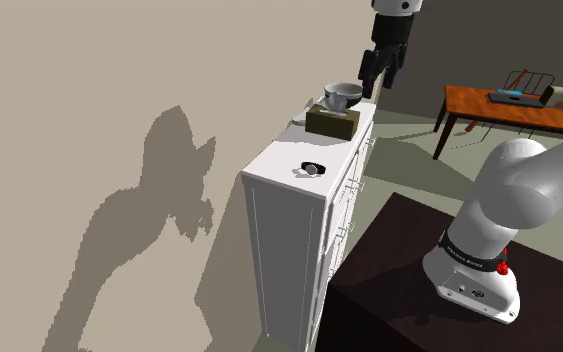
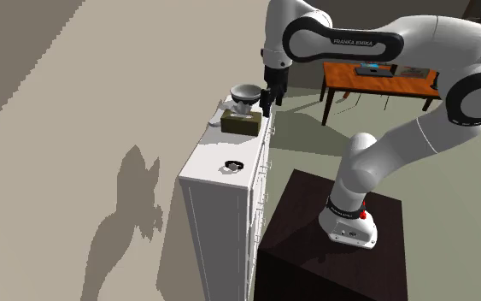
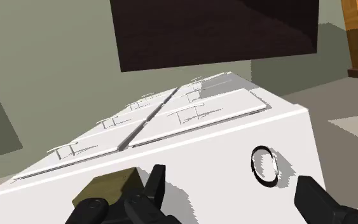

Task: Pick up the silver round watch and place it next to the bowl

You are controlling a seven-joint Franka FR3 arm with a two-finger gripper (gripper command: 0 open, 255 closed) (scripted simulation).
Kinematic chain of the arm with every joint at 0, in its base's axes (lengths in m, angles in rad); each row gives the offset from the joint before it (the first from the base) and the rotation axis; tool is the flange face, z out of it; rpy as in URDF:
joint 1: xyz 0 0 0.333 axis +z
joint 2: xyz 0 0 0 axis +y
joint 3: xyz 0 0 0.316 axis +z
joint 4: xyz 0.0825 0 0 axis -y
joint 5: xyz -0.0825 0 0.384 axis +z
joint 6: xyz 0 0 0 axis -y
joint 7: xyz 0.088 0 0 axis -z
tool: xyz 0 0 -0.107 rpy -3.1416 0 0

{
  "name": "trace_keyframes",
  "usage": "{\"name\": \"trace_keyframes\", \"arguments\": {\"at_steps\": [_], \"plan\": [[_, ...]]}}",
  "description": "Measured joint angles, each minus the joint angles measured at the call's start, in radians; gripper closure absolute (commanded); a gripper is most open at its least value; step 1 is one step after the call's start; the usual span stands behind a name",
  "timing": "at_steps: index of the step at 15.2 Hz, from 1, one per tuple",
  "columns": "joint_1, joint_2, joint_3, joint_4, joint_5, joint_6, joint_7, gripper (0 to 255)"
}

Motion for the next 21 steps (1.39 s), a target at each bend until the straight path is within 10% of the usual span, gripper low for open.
{"name": "trace_keyframes", "arguments": {"at_steps": [21], "plan": [[0.159, 0.473, -0.029, -0.074, 0.147, 0.500, -0.291, 0]]}}
